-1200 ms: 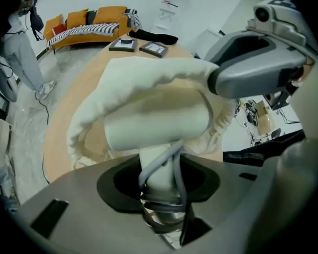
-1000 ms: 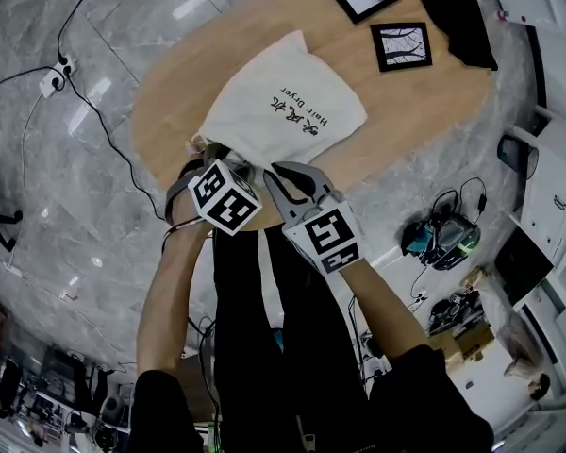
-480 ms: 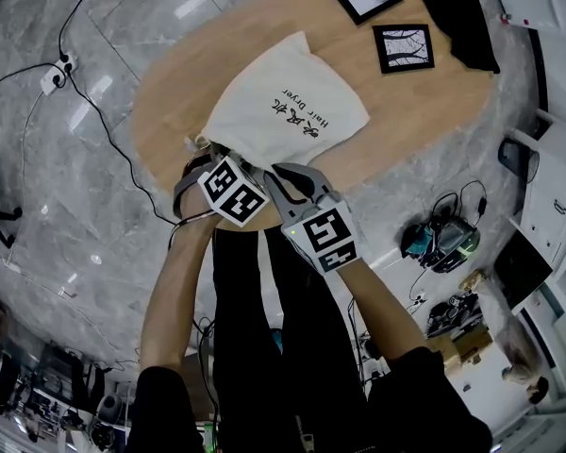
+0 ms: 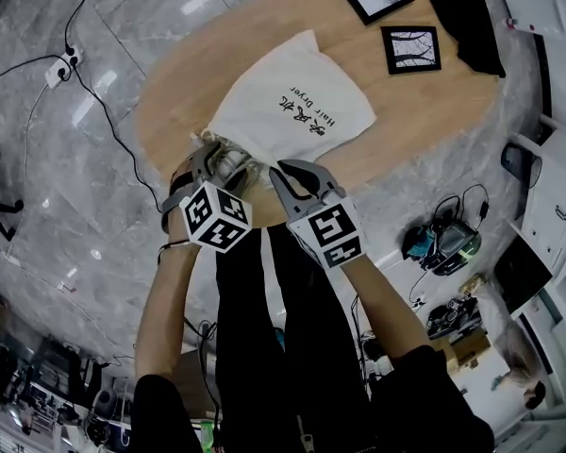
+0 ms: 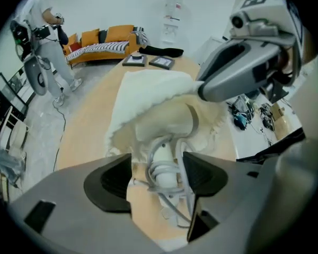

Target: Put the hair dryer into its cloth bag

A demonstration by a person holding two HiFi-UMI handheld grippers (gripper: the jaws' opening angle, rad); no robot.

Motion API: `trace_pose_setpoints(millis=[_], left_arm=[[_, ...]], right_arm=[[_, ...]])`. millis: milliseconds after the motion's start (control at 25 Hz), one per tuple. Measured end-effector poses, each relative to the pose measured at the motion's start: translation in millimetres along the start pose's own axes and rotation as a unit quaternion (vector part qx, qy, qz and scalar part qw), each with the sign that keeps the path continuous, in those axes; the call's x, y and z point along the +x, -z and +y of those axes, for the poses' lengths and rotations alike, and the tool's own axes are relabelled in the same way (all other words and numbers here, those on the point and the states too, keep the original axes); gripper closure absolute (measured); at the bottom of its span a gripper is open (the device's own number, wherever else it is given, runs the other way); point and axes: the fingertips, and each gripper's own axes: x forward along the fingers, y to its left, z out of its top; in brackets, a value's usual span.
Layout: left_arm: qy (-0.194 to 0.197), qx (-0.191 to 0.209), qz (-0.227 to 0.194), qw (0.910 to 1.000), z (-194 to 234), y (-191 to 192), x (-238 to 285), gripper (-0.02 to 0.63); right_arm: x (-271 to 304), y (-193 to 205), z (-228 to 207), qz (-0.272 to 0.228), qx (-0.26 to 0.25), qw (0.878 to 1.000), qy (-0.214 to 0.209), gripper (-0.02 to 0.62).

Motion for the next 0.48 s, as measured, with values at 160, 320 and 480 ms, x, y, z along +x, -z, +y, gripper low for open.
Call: trace_pose_setpoints(millis=[160, 320, 480], left_arm=[[0.000, -0.047, -0.005, 0.9989, 2, 26, -21, 0.279], [0.027, -0.087, 0.009, 0.9958, -9, 56, -19, 0.273], [0.056, -0.112, 0.003, 0.9922, -26, 71, -2, 0.267]], right_arm=[[1, 4, 1, 0.006, -0.004, 1.000, -0.002, 0.546], [3, 6, 3, 0.009, -0.008, 1.000, 0.000, 0.546], [4, 8, 4, 0.014, -0.009, 1.000, 0.001, 0.546]])
